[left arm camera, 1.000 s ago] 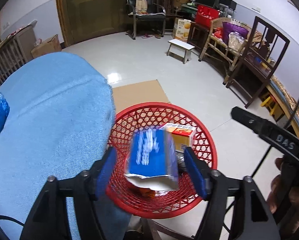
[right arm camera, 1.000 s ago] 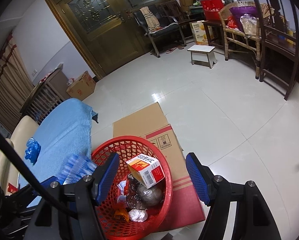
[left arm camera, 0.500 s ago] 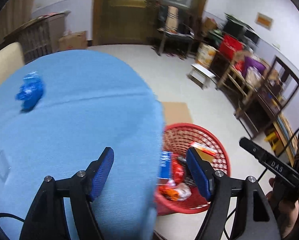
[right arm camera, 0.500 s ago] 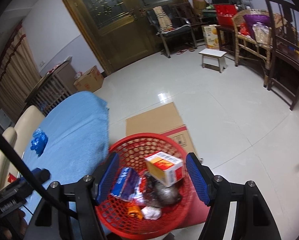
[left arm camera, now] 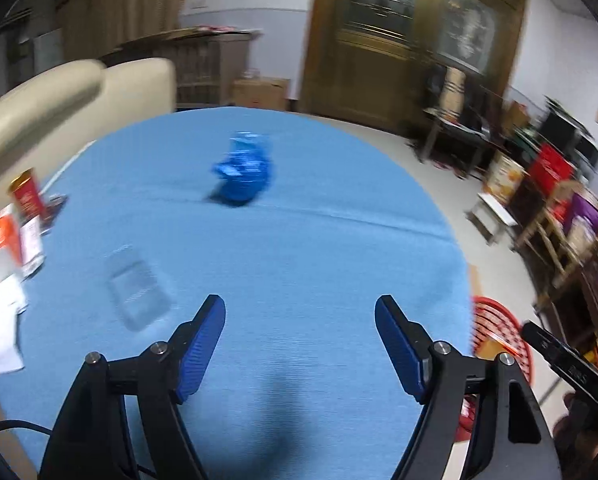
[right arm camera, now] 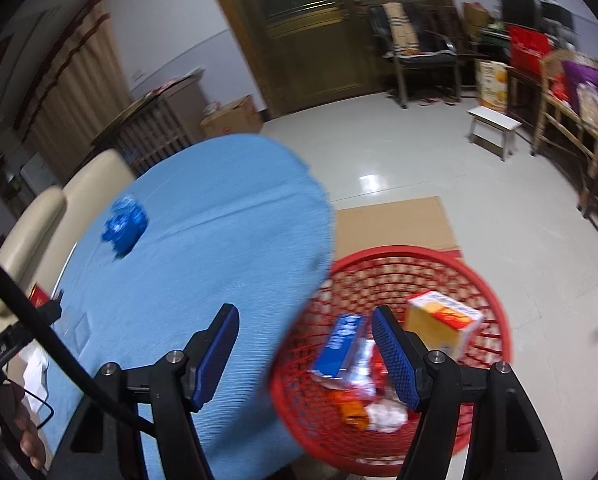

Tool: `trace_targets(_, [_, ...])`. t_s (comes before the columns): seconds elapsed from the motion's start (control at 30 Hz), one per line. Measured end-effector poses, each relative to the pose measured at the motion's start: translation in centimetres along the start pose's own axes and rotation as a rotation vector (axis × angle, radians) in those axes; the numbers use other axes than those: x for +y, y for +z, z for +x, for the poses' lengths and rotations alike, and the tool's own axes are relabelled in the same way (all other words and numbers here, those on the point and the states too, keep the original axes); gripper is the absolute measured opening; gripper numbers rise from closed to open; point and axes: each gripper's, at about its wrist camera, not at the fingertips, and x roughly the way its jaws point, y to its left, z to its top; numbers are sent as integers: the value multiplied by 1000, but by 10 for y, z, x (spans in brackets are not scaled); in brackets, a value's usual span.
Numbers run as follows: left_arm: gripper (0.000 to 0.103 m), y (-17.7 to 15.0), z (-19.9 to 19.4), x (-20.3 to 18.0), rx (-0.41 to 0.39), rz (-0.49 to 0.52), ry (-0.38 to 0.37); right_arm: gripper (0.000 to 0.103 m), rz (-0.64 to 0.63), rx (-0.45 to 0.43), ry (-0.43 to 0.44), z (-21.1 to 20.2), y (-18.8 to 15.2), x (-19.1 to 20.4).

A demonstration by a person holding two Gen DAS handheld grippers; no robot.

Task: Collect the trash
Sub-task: 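Move both tools back over the table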

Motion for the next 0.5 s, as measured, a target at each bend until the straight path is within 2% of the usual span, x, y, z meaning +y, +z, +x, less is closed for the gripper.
trace_targets(0.17, [78, 3, 14, 51, -27, -122, 158, 72, -53, 26, 40, 12, -5, 33])
trace_targets(0.33, [78, 2, 44, 90, -18, -200, 230, 72, -91, 40, 63, 17, -9, 51])
trace_targets(0.5, [78, 5, 73, 104, -1, -208, 262, 72, -107, 60, 70, 24, -11, 58])
